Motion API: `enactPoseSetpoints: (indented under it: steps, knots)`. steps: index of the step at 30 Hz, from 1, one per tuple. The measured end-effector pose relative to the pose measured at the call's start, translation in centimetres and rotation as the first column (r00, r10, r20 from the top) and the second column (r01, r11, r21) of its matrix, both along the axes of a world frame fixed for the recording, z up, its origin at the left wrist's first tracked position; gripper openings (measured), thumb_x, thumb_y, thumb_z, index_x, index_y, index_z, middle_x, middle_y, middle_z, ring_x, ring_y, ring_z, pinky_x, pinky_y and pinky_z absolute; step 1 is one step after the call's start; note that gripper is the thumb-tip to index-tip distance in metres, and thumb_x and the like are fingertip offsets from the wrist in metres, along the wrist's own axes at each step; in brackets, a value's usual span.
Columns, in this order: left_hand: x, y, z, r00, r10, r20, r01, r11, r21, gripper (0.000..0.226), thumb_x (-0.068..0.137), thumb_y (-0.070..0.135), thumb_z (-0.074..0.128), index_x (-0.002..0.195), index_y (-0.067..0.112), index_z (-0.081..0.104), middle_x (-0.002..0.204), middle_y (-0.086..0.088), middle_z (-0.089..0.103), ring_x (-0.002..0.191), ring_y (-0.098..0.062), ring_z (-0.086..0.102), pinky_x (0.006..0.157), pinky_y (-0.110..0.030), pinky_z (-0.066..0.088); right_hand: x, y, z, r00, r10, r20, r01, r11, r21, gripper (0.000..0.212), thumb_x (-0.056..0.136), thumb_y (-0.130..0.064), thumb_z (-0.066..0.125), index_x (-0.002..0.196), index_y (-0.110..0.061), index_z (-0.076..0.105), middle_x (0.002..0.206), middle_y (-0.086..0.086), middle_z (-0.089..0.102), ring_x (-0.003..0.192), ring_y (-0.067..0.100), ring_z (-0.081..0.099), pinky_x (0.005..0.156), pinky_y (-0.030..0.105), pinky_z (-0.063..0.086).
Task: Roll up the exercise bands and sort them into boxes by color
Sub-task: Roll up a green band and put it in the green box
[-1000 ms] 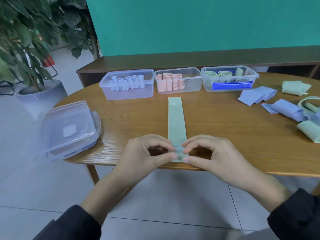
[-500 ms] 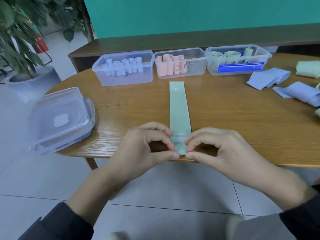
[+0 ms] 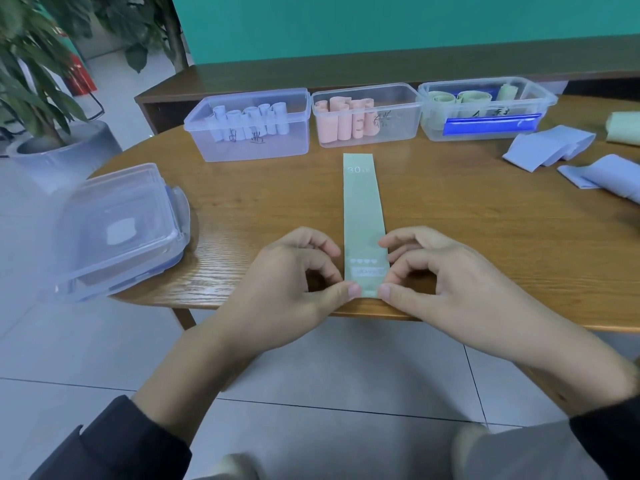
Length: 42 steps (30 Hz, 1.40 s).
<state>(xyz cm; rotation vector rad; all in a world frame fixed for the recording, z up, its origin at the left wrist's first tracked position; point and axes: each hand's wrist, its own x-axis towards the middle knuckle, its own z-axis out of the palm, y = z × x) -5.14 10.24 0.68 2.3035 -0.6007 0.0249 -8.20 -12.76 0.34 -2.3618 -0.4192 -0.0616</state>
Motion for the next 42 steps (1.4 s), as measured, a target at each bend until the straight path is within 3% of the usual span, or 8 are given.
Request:
enactPoseSetpoints:
  steps: [6,13,17,25,31,35,37,42]
  knots:
    - [0.2,-0.3,0.4,0.997,-0.06,-0.043,0.058,0.997,-0.047,0.013,0.083,0.026,0.083,0.087,0.028,0.071,0.107,0.011,0.057,0.088,-0.004,0.059,0.079,-0.01,0.043,0.5,0.0,0.2,1.0,-0.023,0.002,0.022,0.999,0.037,0.014,0.085,-0.032,0.076,0.083,-0.032,0.061,0.123,-0.023,0.051,0.105,-0.009,0.052,0.083,0.005,0.037]
    - [0.0,-0.5,-0.2,0.99,-0.133,0.055,0.133,0.991,0.01,0.019,0.09,0.011,0.075,0.085,0.029,0.075,0.09,0.013,0.06,0.081,0.003,0.054,0.072,-0.006,0.036,0.4,-0.2,-0.3,0.986,0.154,0.064,-0.15,0.987,-0.058,0.016,0.098,-0.026,0.063,0.098,-0.04,0.07,0.126,-0.022,0.05,0.123,0.004,0.048,0.101,0.014,0.032]
    - [0.0,-0.2,-0.8,0.971,-0.153,0.184,0.146,0.988,0.053,0.014,0.091,0.014,0.073,0.091,0.027,0.077,0.09,0.015,0.061,0.087,0.008,0.053,0.076,-0.004,0.034,0.3,-0.5,-0.5,0.983,0.165,0.081,-0.154,0.98,-0.126,0.014,0.099,-0.033,0.058,0.104,-0.04,0.069,0.129,-0.021,0.049,0.124,0.002,0.044,0.1,0.006,0.025]
    - [0.0,0.4,-0.8,0.984,-0.104,0.147,0.112,0.993,-0.047,0.009,0.079,0.029,0.086,0.087,0.03,0.082,0.088,0.014,0.067,0.088,-0.006,0.062,0.074,-0.007,0.038,0.4,-0.8,-0.5,0.986,0.143,0.082,-0.14,0.989,-0.041,0.019,0.081,-0.053,0.071,0.095,-0.041,0.076,0.127,-0.023,0.053,0.12,0.007,0.051,0.098,0.016,0.037]
    - [0.1,-0.1,-0.7,0.993,-0.068,0.097,0.075,0.995,-0.065,0.005,0.083,0.024,0.083,0.083,0.028,0.081,0.087,0.012,0.066,0.084,-0.004,0.06,0.07,-0.007,0.038,0.5,-0.5,-0.2,0.995,0.078,0.069,-0.082,0.994,0.069,0.007,0.08,-0.029,0.083,0.084,-0.034,0.081,0.125,-0.02,0.056,0.114,0.007,0.056,0.093,0.021,0.043]
    - [0.1,-0.3,-1.0,0.971,-0.099,0.216,0.1,0.995,0.009,0.004,0.09,0.02,0.076,0.087,0.023,0.076,0.091,0.012,0.06,0.082,-0.003,0.056,0.071,-0.007,0.036,0.6,-0.3,-0.2,0.994,0.072,0.086,-0.078,0.995,0.068,0.006,0.085,-0.023,0.08,0.083,-0.029,0.079,0.124,-0.015,0.056,0.109,0.01,0.058,0.09,0.025,0.045]
    - [0.0,-0.5,-1.1,0.959,-0.115,0.258,0.111,0.993,0.033,0.005,0.092,0.018,0.074,0.088,0.02,0.073,0.094,0.01,0.057,0.081,-0.002,0.054,0.071,-0.008,0.036,0.6,-0.2,-0.2,0.994,0.069,0.091,-0.073,0.996,0.047,0.006,0.087,-0.024,0.077,0.082,-0.028,0.077,0.124,-0.016,0.055,0.107,0.011,0.058,0.088,0.024,0.044]
    - [0.0,-1.1,-0.9,0.982,-0.07,0.176,0.076,0.997,-0.024,0.011,0.09,0.01,0.073,0.089,0.02,0.068,0.09,0.012,0.055,0.083,-0.004,0.054,0.073,-0.007,0.036,0.9,0.1,0.3,0.999,0.035,0.025,-0.035,0.999,0.029,0.008,0.086,-0.03,0.074,0.079,-0.034,0.071,0.125,-0.021,0.051,0.102,-0.001,0.054,0.081,0.009,0.039]
